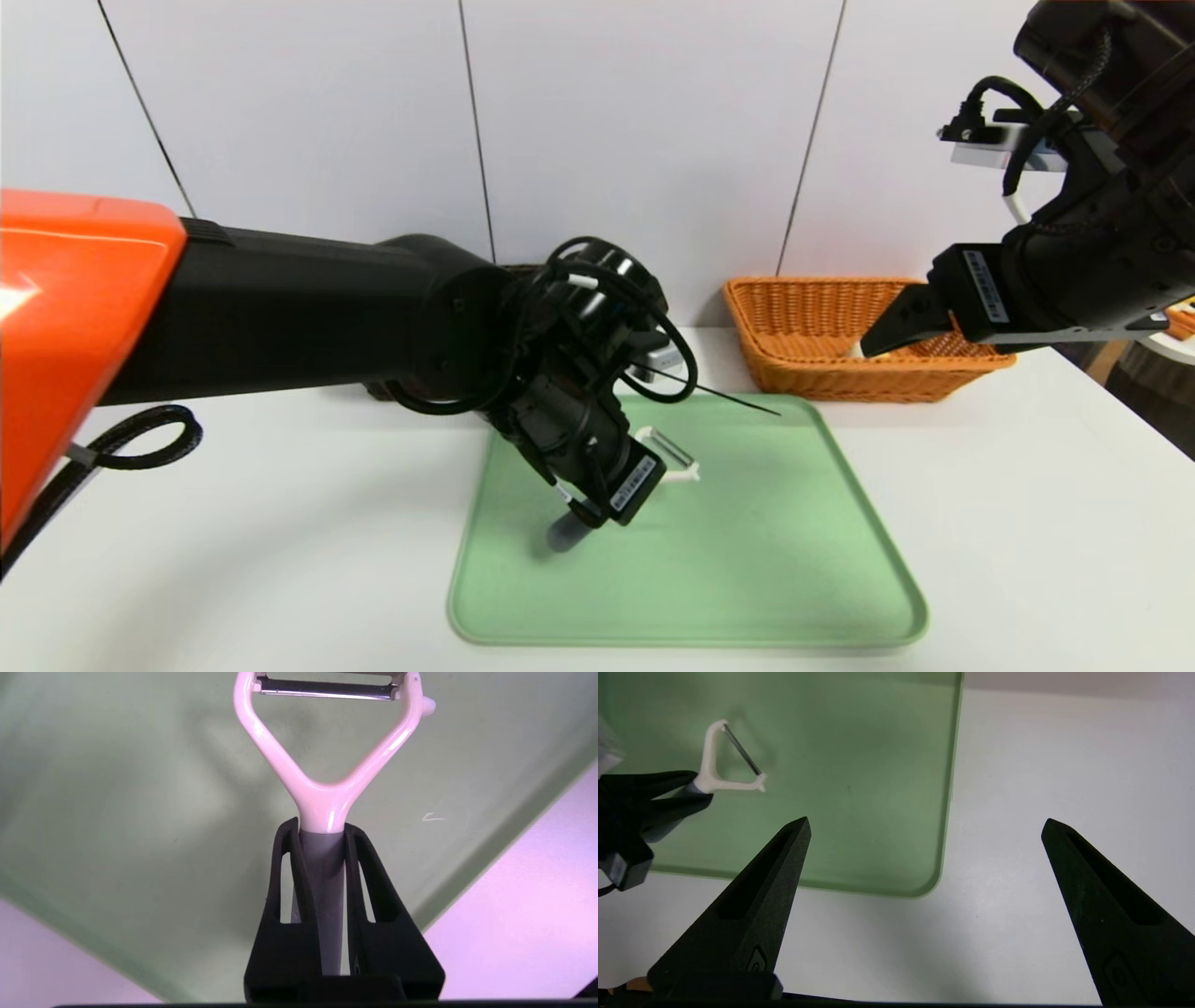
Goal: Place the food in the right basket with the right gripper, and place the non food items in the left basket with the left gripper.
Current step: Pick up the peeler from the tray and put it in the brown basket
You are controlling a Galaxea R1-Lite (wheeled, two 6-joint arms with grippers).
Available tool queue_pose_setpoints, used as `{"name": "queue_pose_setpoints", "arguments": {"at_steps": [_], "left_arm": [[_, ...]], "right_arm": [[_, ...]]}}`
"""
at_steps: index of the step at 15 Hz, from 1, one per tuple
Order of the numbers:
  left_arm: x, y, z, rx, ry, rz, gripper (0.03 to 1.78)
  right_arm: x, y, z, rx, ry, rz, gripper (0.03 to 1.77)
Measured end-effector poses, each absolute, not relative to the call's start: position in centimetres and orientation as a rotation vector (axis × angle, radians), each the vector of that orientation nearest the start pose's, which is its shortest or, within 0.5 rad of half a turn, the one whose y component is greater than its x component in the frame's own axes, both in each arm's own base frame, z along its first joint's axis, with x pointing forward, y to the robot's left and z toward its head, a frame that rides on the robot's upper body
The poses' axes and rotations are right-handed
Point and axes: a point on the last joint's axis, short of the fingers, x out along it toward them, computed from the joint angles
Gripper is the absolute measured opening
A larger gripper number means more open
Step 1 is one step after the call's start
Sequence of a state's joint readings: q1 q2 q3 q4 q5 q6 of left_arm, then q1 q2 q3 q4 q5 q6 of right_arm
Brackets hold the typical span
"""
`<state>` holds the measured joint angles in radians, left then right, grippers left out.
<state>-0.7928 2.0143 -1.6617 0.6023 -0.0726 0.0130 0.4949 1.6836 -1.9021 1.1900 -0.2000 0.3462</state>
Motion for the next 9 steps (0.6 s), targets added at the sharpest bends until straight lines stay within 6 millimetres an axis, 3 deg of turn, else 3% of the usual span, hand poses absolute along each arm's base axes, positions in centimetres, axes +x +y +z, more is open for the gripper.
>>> {"name": "queue_pose_setpoints", "arguments": {"at_steps": [5,9], "left_arm": [[25.4,-24.4,26.3,0.276,0.76,-0.776,0.21],[27.1,-20.0,30.7,0.189,0.648,-0.661,0.21]], "right_arm": [[21.8,11.2,32.4,-0.015,0.951,0.107,1.71],[21.8,11.2,32.4,-0.014,0.95,0.108,1.71]]}}
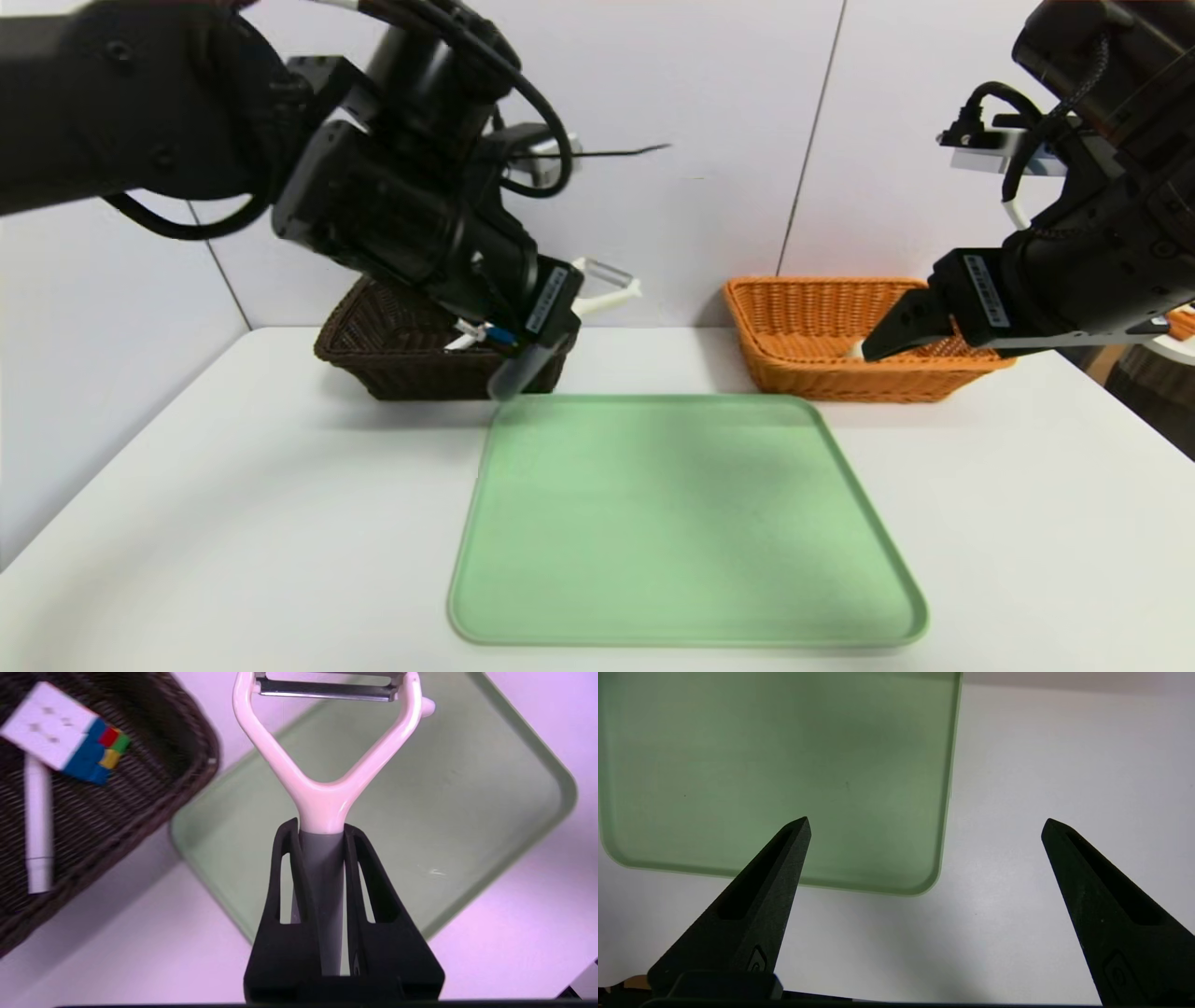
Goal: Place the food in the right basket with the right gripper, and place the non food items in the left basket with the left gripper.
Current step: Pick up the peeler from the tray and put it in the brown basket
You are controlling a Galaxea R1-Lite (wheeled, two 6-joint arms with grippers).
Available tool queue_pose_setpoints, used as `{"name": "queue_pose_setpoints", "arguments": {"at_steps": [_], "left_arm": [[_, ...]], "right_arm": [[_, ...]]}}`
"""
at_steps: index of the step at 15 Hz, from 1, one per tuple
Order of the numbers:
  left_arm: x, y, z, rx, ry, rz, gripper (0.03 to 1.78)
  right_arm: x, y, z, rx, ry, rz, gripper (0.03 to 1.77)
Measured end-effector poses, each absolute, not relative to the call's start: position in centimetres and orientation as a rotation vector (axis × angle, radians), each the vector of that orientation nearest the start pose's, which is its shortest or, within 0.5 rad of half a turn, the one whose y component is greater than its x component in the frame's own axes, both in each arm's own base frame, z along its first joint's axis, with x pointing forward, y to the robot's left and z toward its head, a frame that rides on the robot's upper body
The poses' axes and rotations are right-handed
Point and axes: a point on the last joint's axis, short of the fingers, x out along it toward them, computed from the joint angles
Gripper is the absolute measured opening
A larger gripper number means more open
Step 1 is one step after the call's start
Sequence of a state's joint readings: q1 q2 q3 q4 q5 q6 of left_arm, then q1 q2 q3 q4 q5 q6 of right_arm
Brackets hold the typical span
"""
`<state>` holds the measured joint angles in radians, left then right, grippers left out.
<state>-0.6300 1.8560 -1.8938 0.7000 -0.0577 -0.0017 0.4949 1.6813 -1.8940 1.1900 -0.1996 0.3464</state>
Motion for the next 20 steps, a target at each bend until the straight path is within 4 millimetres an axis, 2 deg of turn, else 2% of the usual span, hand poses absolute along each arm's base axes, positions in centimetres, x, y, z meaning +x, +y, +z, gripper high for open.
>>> {"name": "queue_pose_setpoints", "arguments": {"at_steps": [3,6,13,20], "left_arm": [[29.4,-16.8,31.2,0.151,0.643,-0.556,0.21],[31.6,-14.7,30.1,0.14,0.684,-0.48,0.21],[36.2,-11.4,27.0,0.09,0.758,-0.348,0.21],[39.1,-8.4,25.1,0.033,0.759,-0.252,0.21]], "right_arm": [[21.7,11.2,32.5,-0.013,0.947,0.109,1.71],[21.5,11.1,32.6,-0.011,0.943,0.11,1.71],[21.3,10.9,32.7,0.007,0.942,0.101,1.71],[21.4,11.0,32.5,0.006,0.951,0.098,1.71]]}}
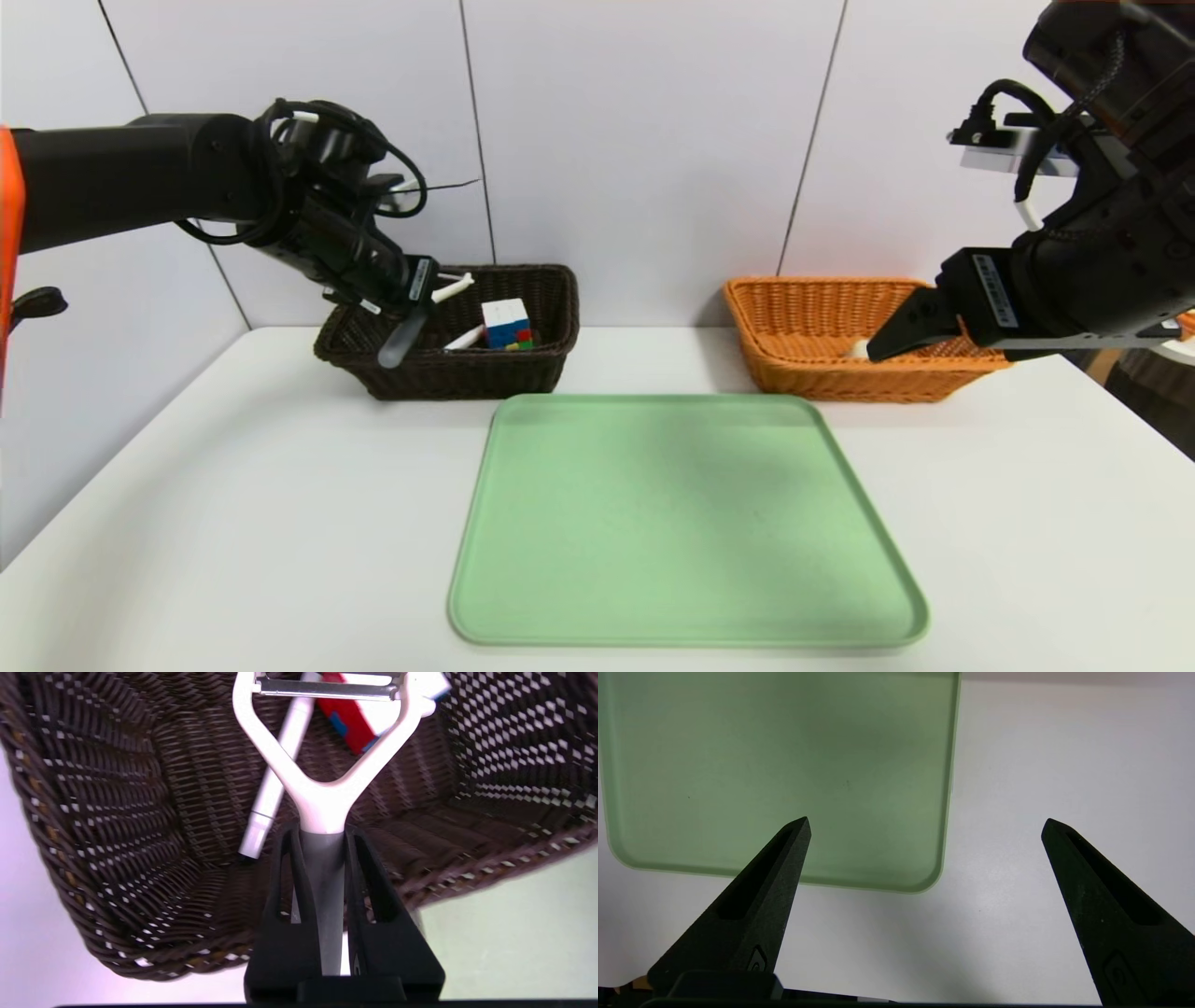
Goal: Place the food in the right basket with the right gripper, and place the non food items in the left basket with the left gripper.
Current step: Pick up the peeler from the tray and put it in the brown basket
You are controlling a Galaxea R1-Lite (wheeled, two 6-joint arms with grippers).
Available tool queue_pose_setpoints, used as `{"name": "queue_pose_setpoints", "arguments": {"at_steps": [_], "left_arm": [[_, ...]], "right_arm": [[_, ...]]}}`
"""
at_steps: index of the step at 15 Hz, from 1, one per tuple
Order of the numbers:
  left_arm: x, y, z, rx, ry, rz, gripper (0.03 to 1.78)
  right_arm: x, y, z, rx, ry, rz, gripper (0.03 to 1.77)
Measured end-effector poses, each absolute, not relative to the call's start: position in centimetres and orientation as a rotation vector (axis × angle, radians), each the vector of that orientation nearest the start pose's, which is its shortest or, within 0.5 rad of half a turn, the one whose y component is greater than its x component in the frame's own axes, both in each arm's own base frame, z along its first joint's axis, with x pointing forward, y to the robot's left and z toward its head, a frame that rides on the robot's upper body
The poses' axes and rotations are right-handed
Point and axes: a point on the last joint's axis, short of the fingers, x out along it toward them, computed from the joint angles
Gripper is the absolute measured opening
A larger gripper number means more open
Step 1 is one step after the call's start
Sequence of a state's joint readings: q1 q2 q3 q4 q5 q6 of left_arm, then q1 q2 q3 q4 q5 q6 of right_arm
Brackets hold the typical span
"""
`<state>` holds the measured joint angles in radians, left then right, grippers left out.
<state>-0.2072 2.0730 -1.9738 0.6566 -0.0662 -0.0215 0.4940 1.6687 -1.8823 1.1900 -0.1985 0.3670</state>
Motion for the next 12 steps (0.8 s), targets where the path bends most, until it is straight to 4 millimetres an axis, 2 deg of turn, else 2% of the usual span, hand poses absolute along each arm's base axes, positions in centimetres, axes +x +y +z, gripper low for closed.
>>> {"name": "queue_pose_setpoints", "arguments": {"at_steps": [3,7,12], "left_arm": [[40.2,-7.5,25.2,-0.019,0.695,-0.216,0.21],[40.3,-7.4,25.3,-0.113,0.689,-0.181,0.21],[40.9,-8.8,25.9,-0.345,0.617,-0.143,0.21]], "right_arm": [[21.6,11.1,32.3,0.003,0.955,0.098,1.71],[22.0,11.3,32.1,-0.002,0.962,0.097,1.71],[22.2,11.5,31.9,-0.006,0.967,0.097,1.71]]}}
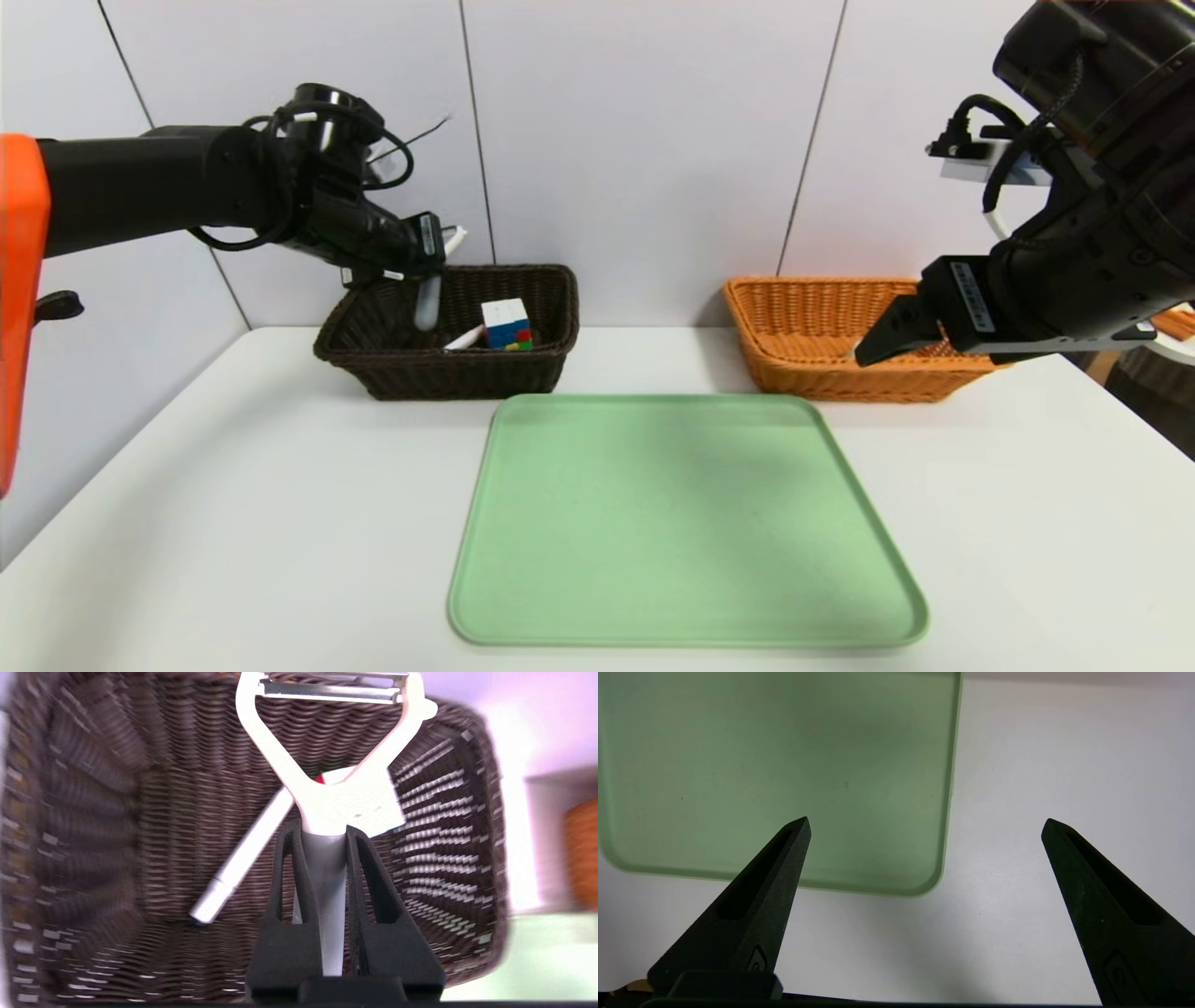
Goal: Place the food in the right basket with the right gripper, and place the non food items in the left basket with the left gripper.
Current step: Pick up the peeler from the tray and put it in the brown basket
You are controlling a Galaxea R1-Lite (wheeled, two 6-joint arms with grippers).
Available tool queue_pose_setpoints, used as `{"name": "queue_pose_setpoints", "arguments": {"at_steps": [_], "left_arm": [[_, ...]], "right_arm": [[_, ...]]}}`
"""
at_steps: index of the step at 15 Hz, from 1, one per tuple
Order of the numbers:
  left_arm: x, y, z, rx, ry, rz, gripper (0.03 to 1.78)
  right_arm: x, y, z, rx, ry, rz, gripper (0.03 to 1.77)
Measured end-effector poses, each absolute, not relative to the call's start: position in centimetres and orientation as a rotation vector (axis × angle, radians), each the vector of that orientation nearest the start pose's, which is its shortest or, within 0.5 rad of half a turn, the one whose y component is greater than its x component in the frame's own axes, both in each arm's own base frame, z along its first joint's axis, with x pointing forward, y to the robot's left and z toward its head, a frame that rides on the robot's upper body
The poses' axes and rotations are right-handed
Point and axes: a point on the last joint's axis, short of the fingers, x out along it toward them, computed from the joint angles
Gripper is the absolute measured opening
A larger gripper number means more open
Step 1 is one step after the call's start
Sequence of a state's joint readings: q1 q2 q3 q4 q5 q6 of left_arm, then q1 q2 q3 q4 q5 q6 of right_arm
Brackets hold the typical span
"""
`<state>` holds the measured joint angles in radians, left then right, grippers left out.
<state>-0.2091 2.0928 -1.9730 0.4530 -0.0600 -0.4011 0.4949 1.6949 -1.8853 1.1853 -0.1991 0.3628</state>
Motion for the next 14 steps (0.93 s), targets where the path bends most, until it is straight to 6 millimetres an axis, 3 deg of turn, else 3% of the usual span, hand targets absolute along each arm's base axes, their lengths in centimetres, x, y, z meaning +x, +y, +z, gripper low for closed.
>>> {"name": "queue_pose_setpoints", "arguments": {"at_steps": [3,14], "left_arm": [[40.9,-9.6,25.4,-0.447,0.637,-0.1,0.21],[41.1,-10.4,24.7,-0.538,0.616,0.061,0.21]], "right_arm": [[22.2,11.5,31.9,-0.006,0.967,0.097,1.71],[22.1,11.4,32.0,-0.002,0.963,0.098,1.71]]}}
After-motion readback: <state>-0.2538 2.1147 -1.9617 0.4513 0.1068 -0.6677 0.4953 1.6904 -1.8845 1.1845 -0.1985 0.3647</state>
